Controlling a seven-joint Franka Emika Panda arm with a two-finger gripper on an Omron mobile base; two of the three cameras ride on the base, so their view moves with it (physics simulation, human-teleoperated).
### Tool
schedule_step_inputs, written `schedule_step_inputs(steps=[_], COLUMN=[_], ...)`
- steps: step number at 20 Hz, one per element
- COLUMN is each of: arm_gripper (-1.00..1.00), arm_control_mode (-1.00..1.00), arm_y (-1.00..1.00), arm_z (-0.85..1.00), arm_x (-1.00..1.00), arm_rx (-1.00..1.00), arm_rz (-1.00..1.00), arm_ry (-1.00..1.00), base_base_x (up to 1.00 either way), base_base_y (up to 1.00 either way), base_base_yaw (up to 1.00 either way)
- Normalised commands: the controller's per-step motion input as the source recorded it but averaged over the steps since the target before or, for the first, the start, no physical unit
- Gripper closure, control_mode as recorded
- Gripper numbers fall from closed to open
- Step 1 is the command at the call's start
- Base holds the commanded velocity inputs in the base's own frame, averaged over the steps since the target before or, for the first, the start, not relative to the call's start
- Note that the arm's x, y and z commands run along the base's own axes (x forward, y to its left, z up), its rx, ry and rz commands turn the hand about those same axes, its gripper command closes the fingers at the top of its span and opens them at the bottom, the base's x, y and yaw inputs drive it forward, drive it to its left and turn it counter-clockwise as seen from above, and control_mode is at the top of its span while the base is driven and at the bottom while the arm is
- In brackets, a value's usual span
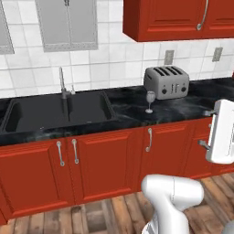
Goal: Retrieve the wine glasses from the counter and place one next to each plate.
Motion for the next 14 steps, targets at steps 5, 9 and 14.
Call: schedule_step_inputs(steps=[5,9,14], arm_gripper=[-1.00,-1.00,-1.00], arm_control_mode=[1.00,1.00,1.00], arm_y=[0.00,0.00,0.00], arm_z=[0.00,0.00,0.00], arm_x=[0.00,0.00,0.00], arm_rx=[0.00,0.00,0.00], arm_rz=[0.00,0.00,0.00], arm_ry=[0.00,0.00,0.00], base_base_x=[0.72,0.48,0.19], base_base_y=[0.01,-0.16,-0.09], base_base_yaw=[-0.22,-0.12,-0.03])
